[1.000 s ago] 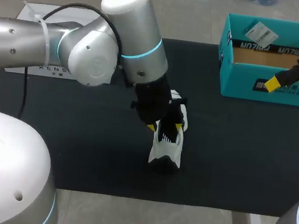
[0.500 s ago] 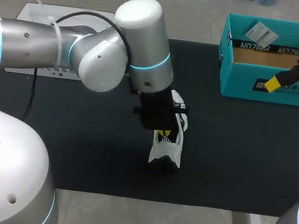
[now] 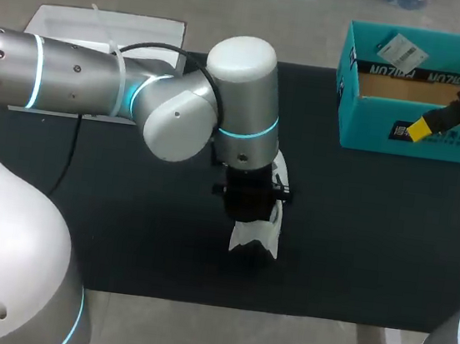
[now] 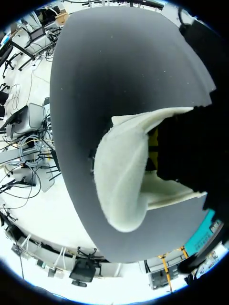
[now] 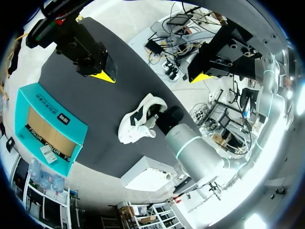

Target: Take the shoe out of the shoebox, open the shoe tongue, remove and reinsert the insole, then place the shoe into the shoebox

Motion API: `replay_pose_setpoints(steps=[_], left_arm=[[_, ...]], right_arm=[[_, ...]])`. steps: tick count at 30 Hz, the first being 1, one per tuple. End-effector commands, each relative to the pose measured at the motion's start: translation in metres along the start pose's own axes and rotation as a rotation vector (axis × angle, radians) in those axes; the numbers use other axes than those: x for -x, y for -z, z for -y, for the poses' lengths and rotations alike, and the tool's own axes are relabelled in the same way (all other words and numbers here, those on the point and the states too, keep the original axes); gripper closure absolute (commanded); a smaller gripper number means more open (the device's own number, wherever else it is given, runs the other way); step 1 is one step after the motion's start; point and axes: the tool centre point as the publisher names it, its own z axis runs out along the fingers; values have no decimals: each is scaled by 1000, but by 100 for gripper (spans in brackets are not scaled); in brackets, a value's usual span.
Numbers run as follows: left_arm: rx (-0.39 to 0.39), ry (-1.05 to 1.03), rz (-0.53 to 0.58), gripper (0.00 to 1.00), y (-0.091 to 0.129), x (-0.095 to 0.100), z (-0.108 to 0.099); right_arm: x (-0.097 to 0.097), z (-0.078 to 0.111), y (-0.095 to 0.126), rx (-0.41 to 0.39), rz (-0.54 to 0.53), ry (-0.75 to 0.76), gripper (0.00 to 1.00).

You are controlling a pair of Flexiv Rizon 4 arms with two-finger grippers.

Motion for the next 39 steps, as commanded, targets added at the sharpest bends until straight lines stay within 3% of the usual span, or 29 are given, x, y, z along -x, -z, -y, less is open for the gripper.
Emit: replay_pose_setpoints(steps=[1,14,22,35,37,39], left_arm=[[13,0,8,100,-13,-1,-2],[129,-21,80,100,52,18,-24],[233,-35,58,100,61,19,-51],[329,-14,25,100,51,13,-65],[330,-10,19,62,51,11,-67],[322,-1,18,51,51,10,-67]], right_arm=[[1,-2,-1,-5,-1,-1,0],[1,-2,-1,-5,-1,-1,0],[1,-2,-1,-5,-1,-1,0],[1,-2,-1,-5,-1,-1,0],[1,-2,-1,-5,-1,-1,0],[1,-2,-1,-5,-1,-1,0]])
